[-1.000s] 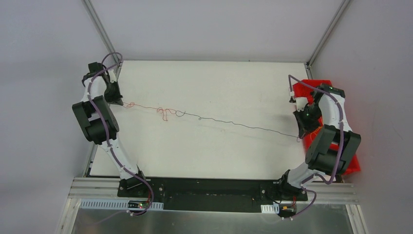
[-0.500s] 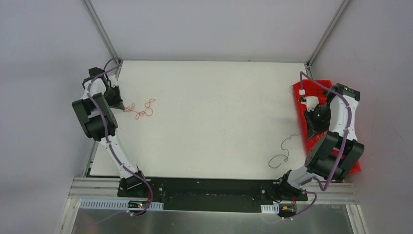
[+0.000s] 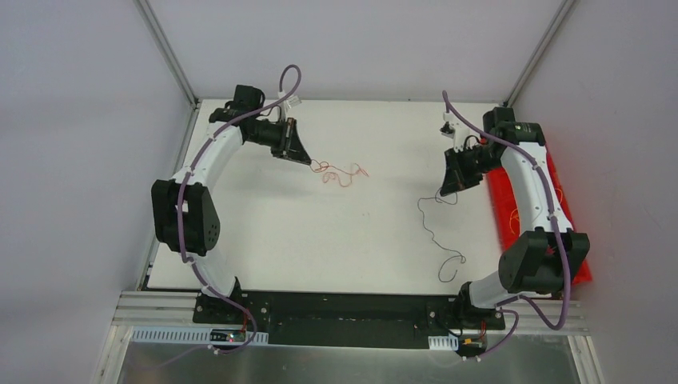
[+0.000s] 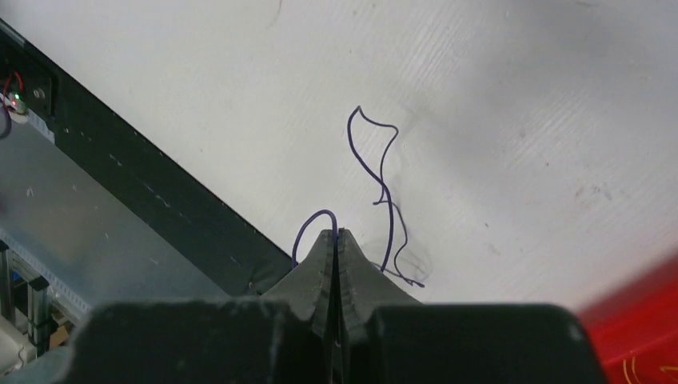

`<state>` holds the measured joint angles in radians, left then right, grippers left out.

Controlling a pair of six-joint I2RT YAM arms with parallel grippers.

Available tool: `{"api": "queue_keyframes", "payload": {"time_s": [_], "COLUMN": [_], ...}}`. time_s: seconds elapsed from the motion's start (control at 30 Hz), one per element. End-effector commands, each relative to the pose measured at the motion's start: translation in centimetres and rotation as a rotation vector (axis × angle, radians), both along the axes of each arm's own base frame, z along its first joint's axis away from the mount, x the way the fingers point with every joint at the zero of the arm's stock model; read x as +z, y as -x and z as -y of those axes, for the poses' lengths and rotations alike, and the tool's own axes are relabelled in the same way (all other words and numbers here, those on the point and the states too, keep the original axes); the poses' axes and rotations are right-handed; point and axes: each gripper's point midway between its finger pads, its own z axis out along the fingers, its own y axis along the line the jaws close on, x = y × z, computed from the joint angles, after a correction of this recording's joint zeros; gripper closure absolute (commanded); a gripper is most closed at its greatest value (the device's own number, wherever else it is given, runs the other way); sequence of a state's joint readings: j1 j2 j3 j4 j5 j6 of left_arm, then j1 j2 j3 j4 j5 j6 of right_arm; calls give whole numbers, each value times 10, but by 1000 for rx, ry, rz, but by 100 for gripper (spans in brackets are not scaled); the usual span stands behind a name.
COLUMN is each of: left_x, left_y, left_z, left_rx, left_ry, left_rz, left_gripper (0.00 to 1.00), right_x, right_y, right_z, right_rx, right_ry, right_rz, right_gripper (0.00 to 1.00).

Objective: Untangle the cables

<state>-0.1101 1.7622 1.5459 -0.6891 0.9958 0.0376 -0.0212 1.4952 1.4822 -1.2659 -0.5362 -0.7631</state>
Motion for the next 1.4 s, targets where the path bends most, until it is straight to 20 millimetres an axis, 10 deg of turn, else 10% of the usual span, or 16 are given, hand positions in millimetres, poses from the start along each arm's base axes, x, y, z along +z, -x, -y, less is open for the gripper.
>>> {"api": "queue_keyframes", "payload": {"time_s": [0.0, 0.17, 0.43, 0.93, 1.13, 1.37], "left_x": [18, -26, -113, -149, -161, -168], "left_y": [18, 6, 23, 37, 44, 45], "left_z": [27, 24, 31, 81, 94, 104], "left_rx": [-54, 16, 65, -26, -70, -104], "left_ry": [113, 41, -97, -143, -150, -140], "left_rz": [-81, -175, -429, -535, -555, -564], "left_gripper": [100, 100, 100, 100, 100, 100], "right_x": [3, -43, -50, -115, -130, -153], "right_y": [-25, -22, -18, 8, 14, -16], "right_z": [-20, 1, -23, -114, -142, -155], "right_rx": [-73, -97, -27, 535, 788, 922], "right_ry": [-91, 41, -2, 24, 34, 110], "right_rz": [51, -21, -4, 327, 558, 704], "right_gripper": [100, 99, 21, 18, 2, 2]}}
